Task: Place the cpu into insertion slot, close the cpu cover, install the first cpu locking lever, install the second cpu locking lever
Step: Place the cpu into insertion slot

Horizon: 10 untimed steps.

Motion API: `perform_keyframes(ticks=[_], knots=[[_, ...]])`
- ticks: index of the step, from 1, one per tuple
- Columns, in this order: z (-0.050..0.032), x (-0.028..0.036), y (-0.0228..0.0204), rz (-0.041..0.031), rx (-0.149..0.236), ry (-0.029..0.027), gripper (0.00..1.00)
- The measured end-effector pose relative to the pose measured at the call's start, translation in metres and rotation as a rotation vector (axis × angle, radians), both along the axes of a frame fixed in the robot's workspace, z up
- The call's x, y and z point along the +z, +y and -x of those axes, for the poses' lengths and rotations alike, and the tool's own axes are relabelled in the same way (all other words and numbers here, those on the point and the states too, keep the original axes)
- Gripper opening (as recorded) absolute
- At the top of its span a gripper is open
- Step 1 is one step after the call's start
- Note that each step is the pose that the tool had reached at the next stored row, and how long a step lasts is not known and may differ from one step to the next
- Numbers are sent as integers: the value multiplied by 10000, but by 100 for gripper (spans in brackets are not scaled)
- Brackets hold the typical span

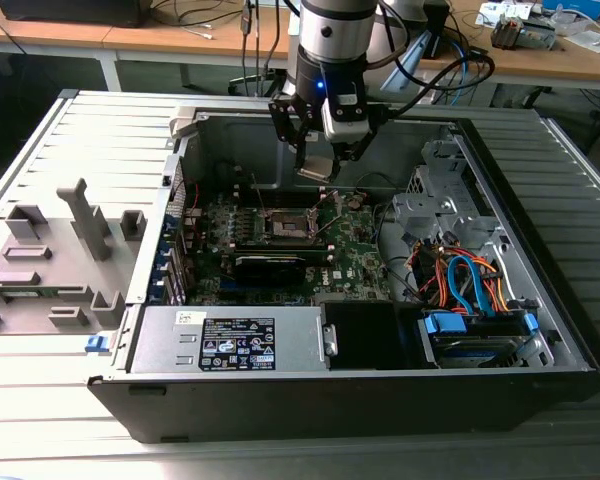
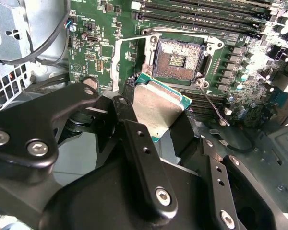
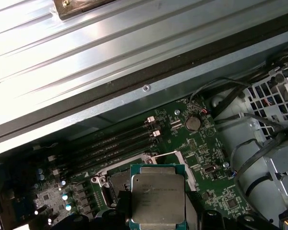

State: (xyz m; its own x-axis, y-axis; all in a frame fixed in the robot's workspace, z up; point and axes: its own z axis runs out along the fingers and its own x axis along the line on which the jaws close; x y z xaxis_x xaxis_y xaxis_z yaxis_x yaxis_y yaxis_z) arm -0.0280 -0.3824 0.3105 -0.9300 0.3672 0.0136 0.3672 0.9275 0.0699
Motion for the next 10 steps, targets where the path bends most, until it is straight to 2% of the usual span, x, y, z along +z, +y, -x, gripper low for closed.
perform_keyframes(ticks=[10], knots=[[0,-15,0,23,-91,0,54]])
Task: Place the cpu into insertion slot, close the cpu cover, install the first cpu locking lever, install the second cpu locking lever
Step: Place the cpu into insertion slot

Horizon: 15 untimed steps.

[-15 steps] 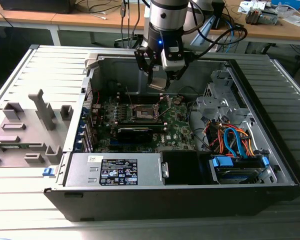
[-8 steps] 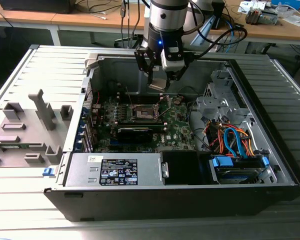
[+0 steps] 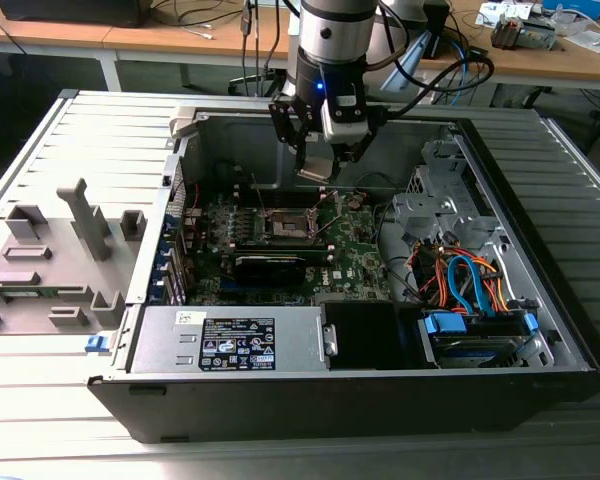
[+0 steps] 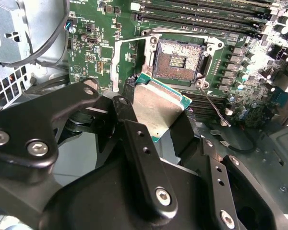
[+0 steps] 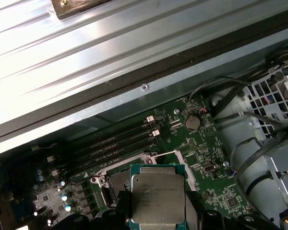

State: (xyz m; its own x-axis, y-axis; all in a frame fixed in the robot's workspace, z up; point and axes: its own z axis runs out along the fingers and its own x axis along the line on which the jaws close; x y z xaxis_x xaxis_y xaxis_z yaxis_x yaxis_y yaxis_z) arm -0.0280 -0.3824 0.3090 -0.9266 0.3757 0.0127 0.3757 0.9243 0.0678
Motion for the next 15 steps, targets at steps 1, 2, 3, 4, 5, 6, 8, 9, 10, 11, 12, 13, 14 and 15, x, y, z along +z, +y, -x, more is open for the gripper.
perform_keyframes(ticks=[1,2,3,4,5,6,8,9,10,11,12,13,14,15], knots=[[0,-2,0,3,-13,0,54],[0,-3,0,5,-19,0,54],[0,-4,0,6,-25,0,54],[0,-6,0,8,-36,0,54],[0,-7,0,10,-42,0,54],[0,-7,0,11,-47,0,54],[0,-10,0,14,-62,0,54],[0,-11,0,15,-67,0,54],[0,-12,0,17,-75,0,54],[0,-13,0,19,-85,0,54],[0,-15,0,24,-101,0,54],[0,-18,0,27,-116,0,54],[0,-20,0,31,-131,0,54],[0,-21,0,32,-139,0,54]])
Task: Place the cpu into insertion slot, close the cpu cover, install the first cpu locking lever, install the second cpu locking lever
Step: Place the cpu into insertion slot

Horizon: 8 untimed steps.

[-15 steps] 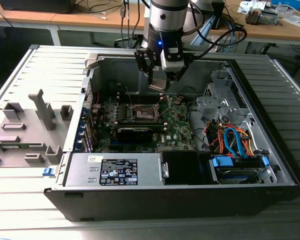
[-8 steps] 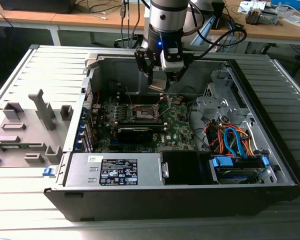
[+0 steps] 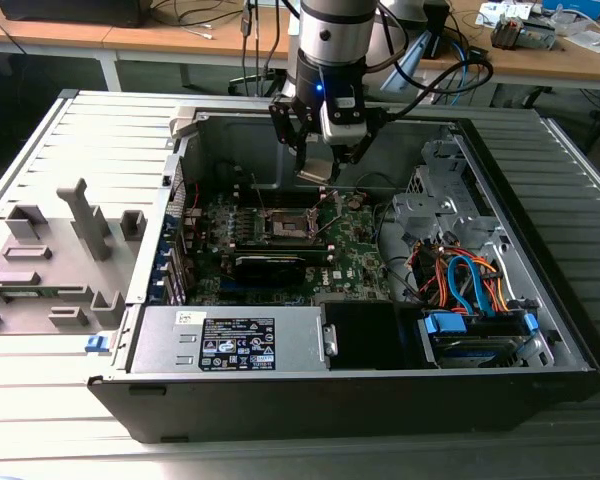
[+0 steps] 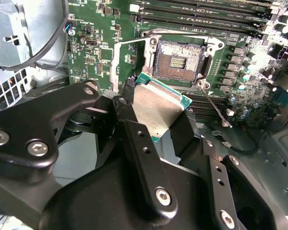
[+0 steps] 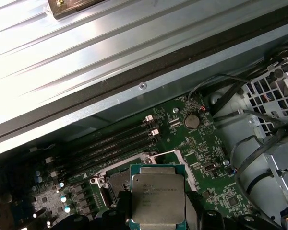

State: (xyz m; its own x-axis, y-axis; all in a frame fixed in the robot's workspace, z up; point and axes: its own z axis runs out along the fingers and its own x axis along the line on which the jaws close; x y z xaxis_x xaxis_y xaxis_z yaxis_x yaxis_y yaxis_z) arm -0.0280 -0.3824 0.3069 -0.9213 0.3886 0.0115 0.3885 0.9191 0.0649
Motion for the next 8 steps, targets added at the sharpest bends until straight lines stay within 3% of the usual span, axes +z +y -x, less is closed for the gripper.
perform_keyframes(ticks=[8], knots=[[0,-8,0,8,-51,0,54]])
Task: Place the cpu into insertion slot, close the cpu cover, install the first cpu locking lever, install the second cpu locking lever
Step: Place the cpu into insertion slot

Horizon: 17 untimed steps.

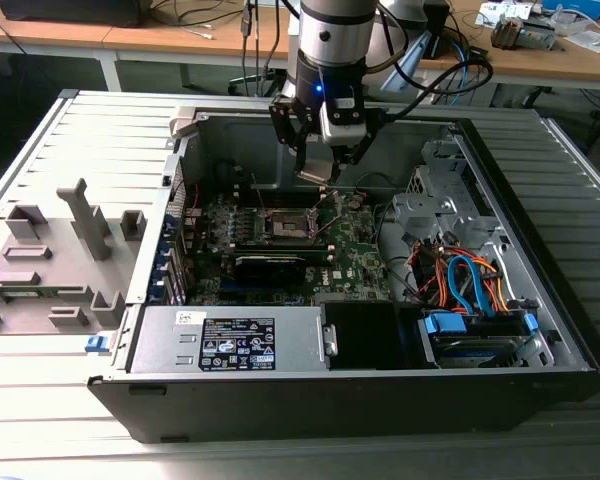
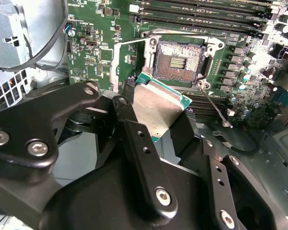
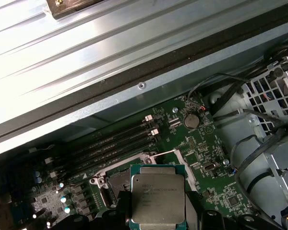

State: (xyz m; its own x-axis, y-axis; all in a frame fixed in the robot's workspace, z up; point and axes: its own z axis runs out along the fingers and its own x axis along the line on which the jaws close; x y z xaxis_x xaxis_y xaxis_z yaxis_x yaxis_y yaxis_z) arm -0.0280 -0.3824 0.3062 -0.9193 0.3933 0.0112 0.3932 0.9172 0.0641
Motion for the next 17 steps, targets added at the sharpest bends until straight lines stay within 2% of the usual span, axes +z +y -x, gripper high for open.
perform_keyframes(ticks=[17], knots=[[0,-17,0,35,-104,0,54]])
